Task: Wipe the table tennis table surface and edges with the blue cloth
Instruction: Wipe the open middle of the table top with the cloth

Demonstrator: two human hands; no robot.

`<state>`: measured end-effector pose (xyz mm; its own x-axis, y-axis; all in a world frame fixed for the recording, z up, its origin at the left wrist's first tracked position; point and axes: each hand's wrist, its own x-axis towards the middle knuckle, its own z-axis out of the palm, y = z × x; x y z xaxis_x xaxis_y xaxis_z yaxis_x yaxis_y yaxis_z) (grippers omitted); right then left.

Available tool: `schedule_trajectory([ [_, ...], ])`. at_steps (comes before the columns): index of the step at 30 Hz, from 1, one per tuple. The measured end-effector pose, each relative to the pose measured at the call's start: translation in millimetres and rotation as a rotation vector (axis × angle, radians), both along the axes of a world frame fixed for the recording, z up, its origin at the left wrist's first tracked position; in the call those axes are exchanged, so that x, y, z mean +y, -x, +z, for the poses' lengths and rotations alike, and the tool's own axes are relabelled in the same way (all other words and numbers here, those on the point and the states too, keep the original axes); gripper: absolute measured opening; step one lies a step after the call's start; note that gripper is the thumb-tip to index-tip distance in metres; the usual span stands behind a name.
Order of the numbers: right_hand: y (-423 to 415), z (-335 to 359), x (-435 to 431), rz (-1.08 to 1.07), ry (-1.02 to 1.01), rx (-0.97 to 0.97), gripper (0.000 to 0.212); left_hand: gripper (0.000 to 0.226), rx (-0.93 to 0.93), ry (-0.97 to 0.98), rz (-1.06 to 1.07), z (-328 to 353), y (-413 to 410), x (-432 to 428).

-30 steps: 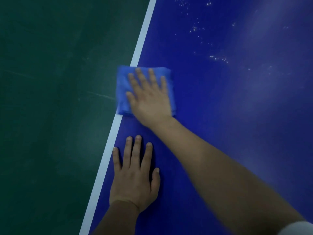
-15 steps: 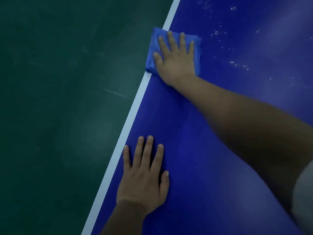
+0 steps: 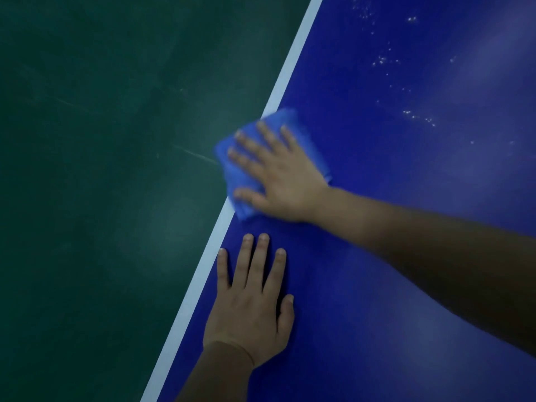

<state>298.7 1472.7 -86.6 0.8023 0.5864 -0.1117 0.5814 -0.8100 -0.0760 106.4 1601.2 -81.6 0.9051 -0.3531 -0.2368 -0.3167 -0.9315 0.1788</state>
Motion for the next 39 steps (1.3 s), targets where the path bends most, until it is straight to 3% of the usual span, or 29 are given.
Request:
schedule_trajectory([
  [2, -7, 4, -7, 0.077, 0.028, 0.014, 0.066, 0.068, 0.0, -0.009, 0.003, 0, 0, 0],
  [6, -99, 18, -44, -0.465, 0.036, 0.011, 0.058, 0.068, -0.02, 0.005, 0.001, 0, 1, 0],
  [8, -97, 18, -47, -0.54, -0.033, 0.029, 0.057, 0.067, -0.018, 0.004, 0.004, 1, 1, 0],
  [10, -44, 13, -37, -0.436, -0.015, 0.015, 0.06, 0.067, -0.018, 0.001, -0.006, 1, 1, 0],
  [12, 23, 5, -34, -0.182, -0.066, 0.013, 0.064, 0.067, -0.014, 0.001, -0.006, 1, 1, -1],
  [14, 29, 7, -45, -0.021, -0.058, 0.008, 0.062, 0.067, -0.009, 0.0, 0.001, 2, 0, -1],
  [15, 8, 8, -53, -0.051, -0.03, -0.016, 0.059, 0.067, -0.008, -0.006, -0.002, 2, 1, -1],
  [18, -72, 16, -78, -0.489, 0.049, -0.015, 0.058, 0.068, -0.014, -0.002, -0.002, 1, 1, 0],
  [20, -88, 16, -76, -0.661, 0.004, -0.008, 0.06, 0.068, -0.015, 0.005, 0.007, 1, 1, -1],
  [22, -58, 8, -53, -0.571, -0.002, -0.017, 0.062, 0.068, -0.018, 0.004, 0.002, 0, 1, 0],
  [25, 28, 0, -34, -0.265, -0.052, -0.024, 0.063, 0.067, -0.026, -0.005, -0.002, -3, 2, 0],
  [27, 78, -4, -58, -0.26, -0.079, -0.043, 0.06, 0.068, -0.032, -0.002, -0.004, -4, 2, 0],
  [30, 102, 1, -135, -0.504, -0.002, -0.095, 0.06, 0.068, -0.055, 0.0, -0.012, -6, 2, 0],
  [32, 90, 6, -192, -0.825, 0.067, -0.081, 0.065, 0.068, -0.063, 0.0, -0.012, -6, 2, 0],
  [35, 54, 12, -228, -1.373, -0.05, -0.032, 0.07, 0.068, -0.057, 0.013, -0.01, -6, 2, -1],
  [36, 42, 12, -219, -1.458, -0.076, -0.034, 0.071, 0.069, -0.053, 0.009, -0.011, -6, 1, -1],
  [37, 32, 8, -201, -1.447, -0.076, -0.041, 0.07, 0.069, -0.045, 0.001, -0.009, -5, 0, -1],
  [39, 24, 1, -150, -1.2, -0.071, -0.041, 0.069, 0.071, -0.007, -0.02, 0.007, 1, -1, -3],
])
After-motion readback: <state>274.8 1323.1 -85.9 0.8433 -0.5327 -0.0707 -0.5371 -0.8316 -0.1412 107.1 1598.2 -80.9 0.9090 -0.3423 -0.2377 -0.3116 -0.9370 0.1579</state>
